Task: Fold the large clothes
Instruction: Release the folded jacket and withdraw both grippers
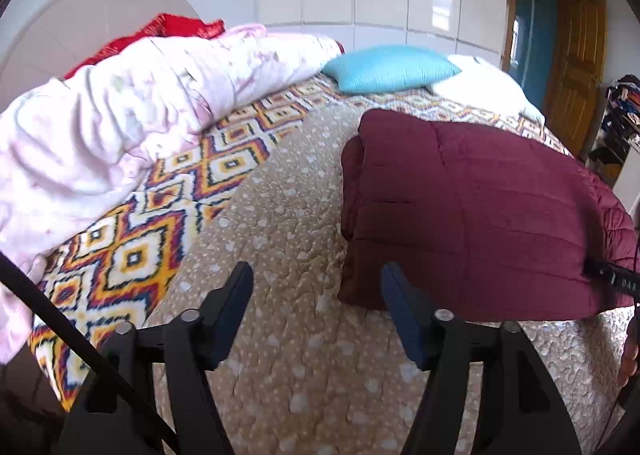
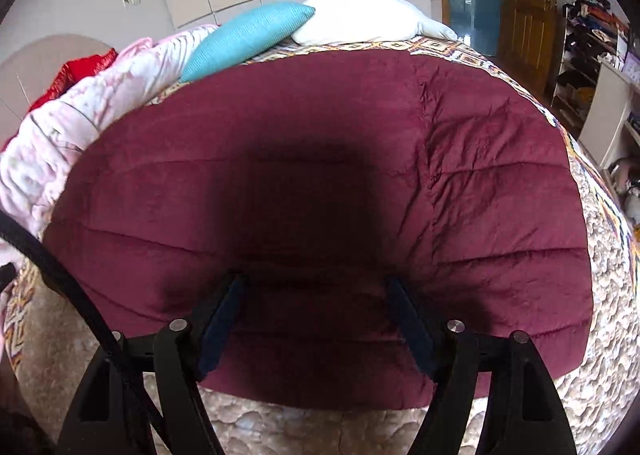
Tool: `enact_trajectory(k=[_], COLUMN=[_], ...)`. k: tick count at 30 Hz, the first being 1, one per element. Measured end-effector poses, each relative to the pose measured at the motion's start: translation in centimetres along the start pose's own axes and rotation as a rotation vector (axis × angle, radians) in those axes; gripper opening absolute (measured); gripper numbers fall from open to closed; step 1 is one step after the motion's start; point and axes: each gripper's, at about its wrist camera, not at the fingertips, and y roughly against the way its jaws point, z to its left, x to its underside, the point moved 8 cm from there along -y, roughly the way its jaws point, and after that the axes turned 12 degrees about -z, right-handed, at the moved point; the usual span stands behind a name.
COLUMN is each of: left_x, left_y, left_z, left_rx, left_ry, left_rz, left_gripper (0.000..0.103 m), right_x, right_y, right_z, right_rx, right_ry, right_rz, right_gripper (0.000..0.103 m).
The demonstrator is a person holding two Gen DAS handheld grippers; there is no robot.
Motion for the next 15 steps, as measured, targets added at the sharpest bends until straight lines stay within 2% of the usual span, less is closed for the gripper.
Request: enact_trajectory(k=[3,7,10,12,13,15], left_x=[0.6,1.6,2.7,3.6,3.9,4.5], left_y=[1.5,2.9,3.3,3.4,3.4,3.6], left_z=[-0.4,-0.7,-0.9,-1.3,-1.4,-1.9], left_rx=[-0.010,-0.024,-0.011,0.010,0.017,0.028], left_ry=[-0.012,-0.018,0.014,0.038,0.043,0.043], left_rz=[-0.020,-0.030,0.000,0.037,0.048,0.073], left_gripper=[0.067,0.068,0.068,0.068,0.068,0.068], right_x=[-1.0,-1.5,-0.5,0.4,0.6,0.2], right_y=[1.8,3.5,1.4,-0.6,-1.2,-0.5], right_z=[0.7,3.8,6.6,7.6,7.9,8.0], right_rx=[-0.014,-0.054,-0.044,0.010,0.042,0.045], right_ry=[-0.004,0.038,0.112,0.162,0.182,0.171], right_rz=[-0.030,-0.085,-0.043,-0.019,-0.014,-0.037], right_gripper=[0.078,0.078,0.078,0.089,0.090,0.090])
